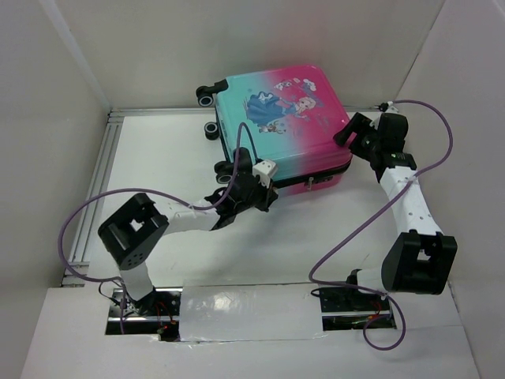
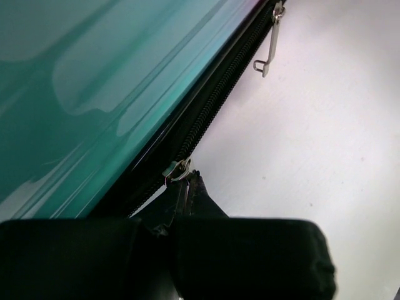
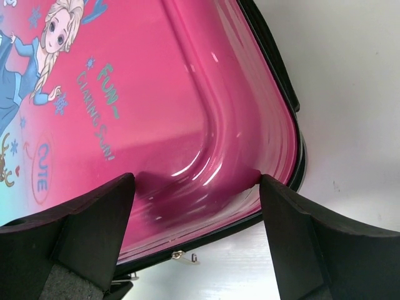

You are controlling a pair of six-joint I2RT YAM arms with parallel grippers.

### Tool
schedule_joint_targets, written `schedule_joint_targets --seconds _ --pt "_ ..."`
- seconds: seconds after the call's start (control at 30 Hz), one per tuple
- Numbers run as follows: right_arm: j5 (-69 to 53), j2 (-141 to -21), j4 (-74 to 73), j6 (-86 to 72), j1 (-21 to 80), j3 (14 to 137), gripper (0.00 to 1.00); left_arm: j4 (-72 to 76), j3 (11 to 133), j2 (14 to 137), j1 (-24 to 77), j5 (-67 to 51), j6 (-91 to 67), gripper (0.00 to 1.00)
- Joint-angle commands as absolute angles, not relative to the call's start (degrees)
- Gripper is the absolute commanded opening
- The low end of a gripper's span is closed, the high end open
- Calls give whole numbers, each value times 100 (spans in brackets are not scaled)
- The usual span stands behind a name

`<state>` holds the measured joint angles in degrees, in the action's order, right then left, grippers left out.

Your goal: Pack the luggage

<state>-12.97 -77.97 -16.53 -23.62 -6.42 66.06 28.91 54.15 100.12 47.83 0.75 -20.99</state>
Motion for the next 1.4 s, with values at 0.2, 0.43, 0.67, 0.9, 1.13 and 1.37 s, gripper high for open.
schedule_joint_targets --seconds 0.2,0.43,0.67,0.9,1.13,1.37 --pt "-1547 -7743 -1837 -2364 -571 6250 84 3208 6899 10705 5142 -1082 -2048 0" --pt "-1310 -7690 -1968 -2364 -624 6380 85 3120 6278 10144 5194 -449 -2048 0" --pt "-1196 -7463 -2355 -2312 -624 6881 89 3295 5012 8888 4808 -149 -2241 0" --pt "121 -7154 -2505 -2390 -746 7110 99 3234 4615 8376 4544 35 -1951 0" --pt "-78 -7655 -2268 -2198 -1072 7365 99 3568 4491 8569 4430 -719 -2126 32" --pt "-781 -8409 -1987 -1934 -1433 8094 99 4016 4701 9096 4781 -336 -2180 66"
